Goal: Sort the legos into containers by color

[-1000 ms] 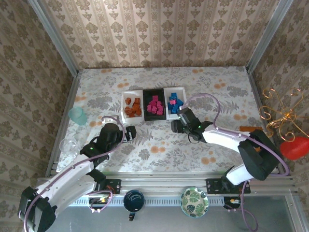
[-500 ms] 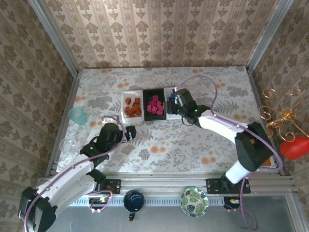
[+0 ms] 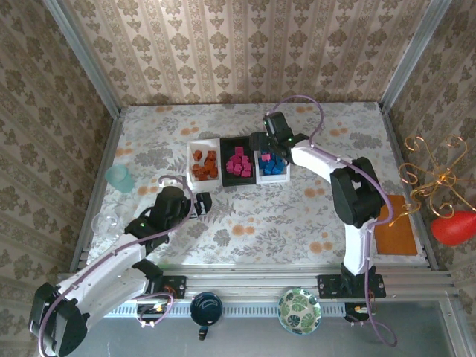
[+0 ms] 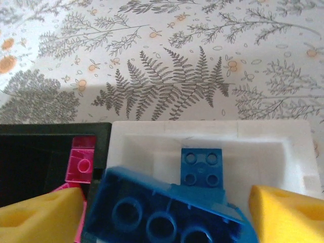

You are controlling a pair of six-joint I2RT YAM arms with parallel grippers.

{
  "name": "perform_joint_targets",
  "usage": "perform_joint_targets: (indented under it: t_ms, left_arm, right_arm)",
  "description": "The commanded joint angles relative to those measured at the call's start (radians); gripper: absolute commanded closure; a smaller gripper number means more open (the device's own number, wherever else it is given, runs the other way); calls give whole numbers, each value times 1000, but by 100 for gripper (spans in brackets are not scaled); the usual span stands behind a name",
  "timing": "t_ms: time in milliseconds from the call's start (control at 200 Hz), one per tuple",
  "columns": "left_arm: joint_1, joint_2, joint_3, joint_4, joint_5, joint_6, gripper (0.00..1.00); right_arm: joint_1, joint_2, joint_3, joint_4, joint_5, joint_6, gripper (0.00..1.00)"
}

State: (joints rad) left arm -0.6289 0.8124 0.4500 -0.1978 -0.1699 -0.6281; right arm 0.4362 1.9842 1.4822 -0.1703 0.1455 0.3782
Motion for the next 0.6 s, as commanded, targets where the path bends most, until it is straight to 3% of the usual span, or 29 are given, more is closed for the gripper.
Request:
perform_joint_targets:
  t_ms: [0,95,225,275,595]
  left_arm:
    - [9,-2,35,-31,13,27,0]
    - [12,-6,28,-25,13,24,0]
    - [17,-7,18,-18,17,18,0]
    - [20,-7,18,-18,20,19,0]
    - [29,-22,12,-28,27,18,0]
  right_arm:
    - [1,-38,-13,-47,22,-9,11]
    - [17,-110,-92,-32,45,1,16]
    - [35,-145,-188,-19,40,14,38]
    - [40,-145,-214,-9,40,9,42]
    - [56,-123,-207,14,23,-58,40]
